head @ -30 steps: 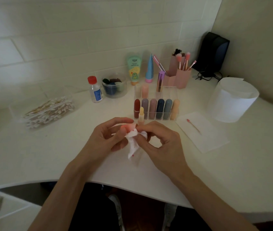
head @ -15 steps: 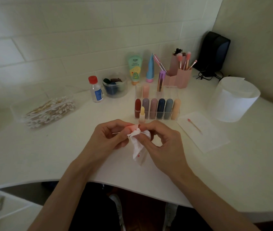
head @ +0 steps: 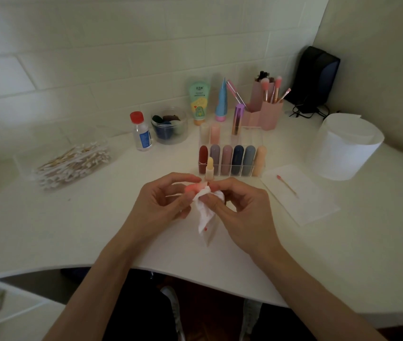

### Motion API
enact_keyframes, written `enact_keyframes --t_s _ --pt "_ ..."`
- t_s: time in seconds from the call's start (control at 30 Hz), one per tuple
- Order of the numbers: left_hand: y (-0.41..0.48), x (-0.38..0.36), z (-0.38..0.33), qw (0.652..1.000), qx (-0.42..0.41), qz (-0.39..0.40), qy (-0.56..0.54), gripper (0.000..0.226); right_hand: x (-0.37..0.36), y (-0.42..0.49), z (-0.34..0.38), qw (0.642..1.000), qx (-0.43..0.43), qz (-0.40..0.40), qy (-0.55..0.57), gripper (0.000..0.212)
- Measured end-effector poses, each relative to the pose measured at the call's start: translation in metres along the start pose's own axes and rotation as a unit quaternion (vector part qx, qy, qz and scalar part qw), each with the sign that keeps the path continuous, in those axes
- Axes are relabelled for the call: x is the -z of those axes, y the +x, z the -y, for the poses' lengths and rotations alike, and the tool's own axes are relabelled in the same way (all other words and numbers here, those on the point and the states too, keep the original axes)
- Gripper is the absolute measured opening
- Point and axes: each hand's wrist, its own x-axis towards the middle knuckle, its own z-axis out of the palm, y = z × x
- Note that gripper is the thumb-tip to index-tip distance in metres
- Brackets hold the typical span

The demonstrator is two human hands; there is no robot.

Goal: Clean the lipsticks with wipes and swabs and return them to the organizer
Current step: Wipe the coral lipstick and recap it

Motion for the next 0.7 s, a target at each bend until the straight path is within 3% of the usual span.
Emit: enact_keyframes --t_s 0.1,0.3,0.43,0.57,0.7 --pt "0.0 0.0004 0.0029 1.0 0.007 0.011 0.013 0.024 -0.0004 -0.0011 0.001 1.0 0.009 -0.002 -0.016 0.035" --pt "0.0003 0.0045 0.005 0.998 -0.031 -0.022 0.042 0.028 -0.0007 -0.0006 -0.0023 1.0 -0.004 -0.003 -0.024 0.029" --pt "0.0004 0.0009 0.0009 0.999 0.0 0.006 0.034 0.029 -0.0001 -0.0001 -0.0006 1.0 0.0 -0.002 -0.026 0.034" --pt "-0.0008 -0.0003 0.0002 0.999 0.034 0.01 0.034 0.033 0.0007 0.0002 -0.0024 0.999 0.015 -0.001 -0.04 0.03" --pt "-0.0008 -0.0014 0.0005 0.999 -0.003 -0.002 0.053 0.023 0.0001 -0.0008 -0.0026 0.999 0.022 0.001 -0.033 0.021"
